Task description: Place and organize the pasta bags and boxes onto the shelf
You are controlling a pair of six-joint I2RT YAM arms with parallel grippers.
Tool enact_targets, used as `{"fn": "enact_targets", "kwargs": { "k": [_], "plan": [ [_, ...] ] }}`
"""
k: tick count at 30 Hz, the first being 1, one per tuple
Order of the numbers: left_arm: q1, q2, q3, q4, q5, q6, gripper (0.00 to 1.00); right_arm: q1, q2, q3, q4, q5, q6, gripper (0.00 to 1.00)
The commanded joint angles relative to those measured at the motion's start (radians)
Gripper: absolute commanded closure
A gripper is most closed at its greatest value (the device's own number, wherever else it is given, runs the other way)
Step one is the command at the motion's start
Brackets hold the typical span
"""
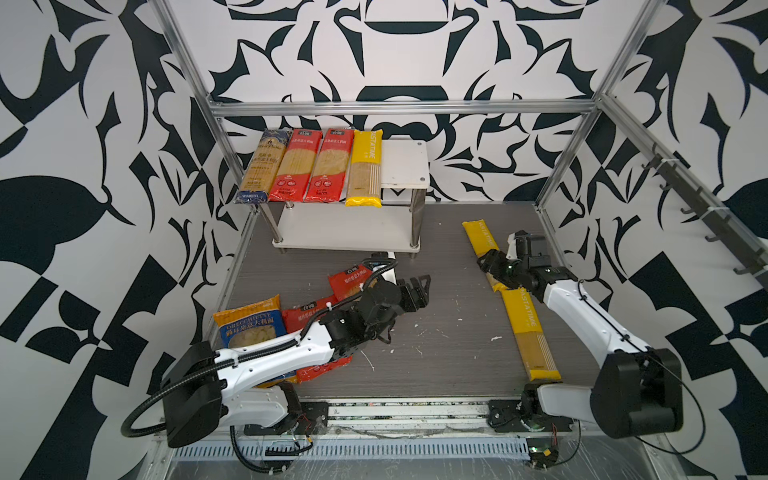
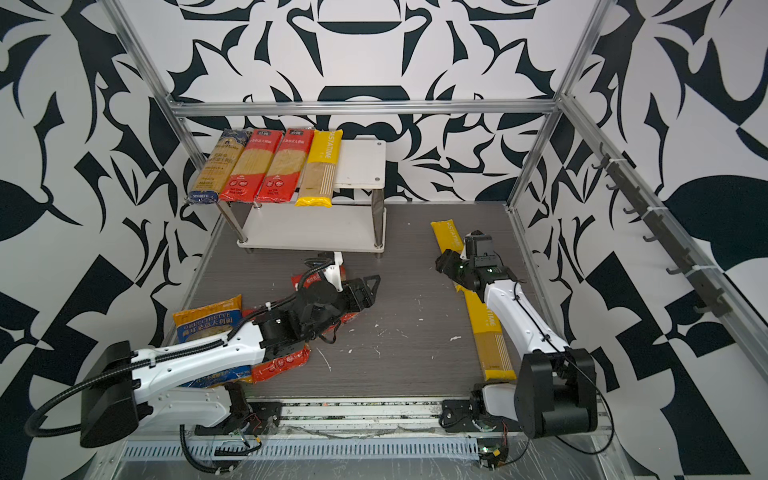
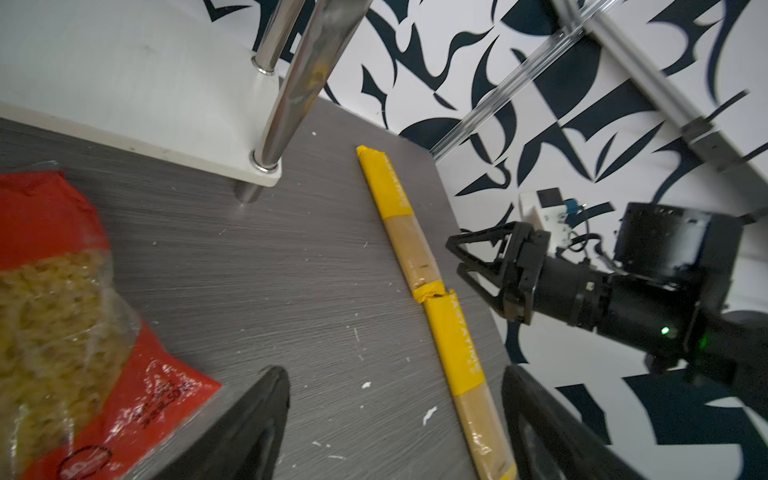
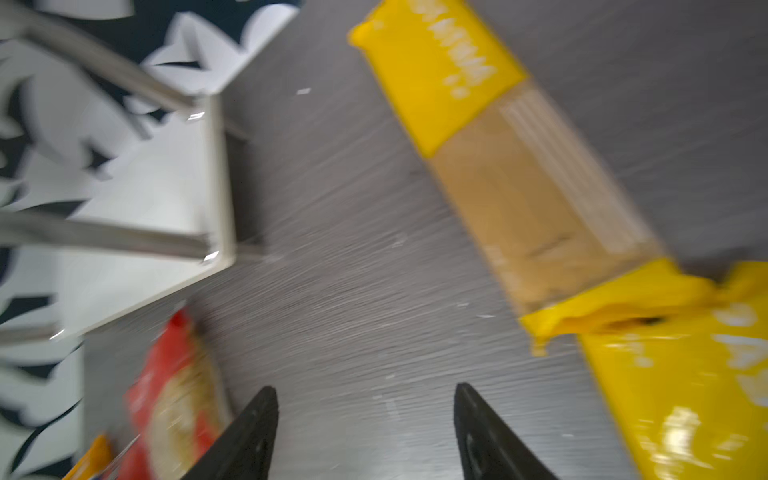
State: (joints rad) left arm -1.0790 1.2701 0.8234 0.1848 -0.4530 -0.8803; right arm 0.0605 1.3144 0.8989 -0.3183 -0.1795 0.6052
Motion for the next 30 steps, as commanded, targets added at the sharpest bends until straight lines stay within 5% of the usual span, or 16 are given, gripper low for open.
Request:
{"fn": "enact_targets", "kwargs": {
  "k": [1, 12, 22, 30],
  "plan": [
    [-0.01, 0.077, -0.013, -0.011, -0.059, 0.047, 0.16, -0.046, 0.067, 0.063, -0.031, 0.151, -0.066, 0.28],
    [-0.01, 0.262, -0.006, 0.027, -0.067, 0.087, 0.12, -0.125, 0.411, 0.321, -0.012, 0.261, -0.147, 0.26],
    [0.018, 0.275, 0.001, -0.012, -0.042, 0.105, 0.1, -0.167, 0.614, 0.398, -0.014, 0.064, -0.163, 0.28],
    [0.053, 0.254, 0.006, -0.022, -0.018, 0.093, 0.1, -0.114, 0.616, 0.295, 0.03, -0.046, -0.096, 0.38]
  ]
}}
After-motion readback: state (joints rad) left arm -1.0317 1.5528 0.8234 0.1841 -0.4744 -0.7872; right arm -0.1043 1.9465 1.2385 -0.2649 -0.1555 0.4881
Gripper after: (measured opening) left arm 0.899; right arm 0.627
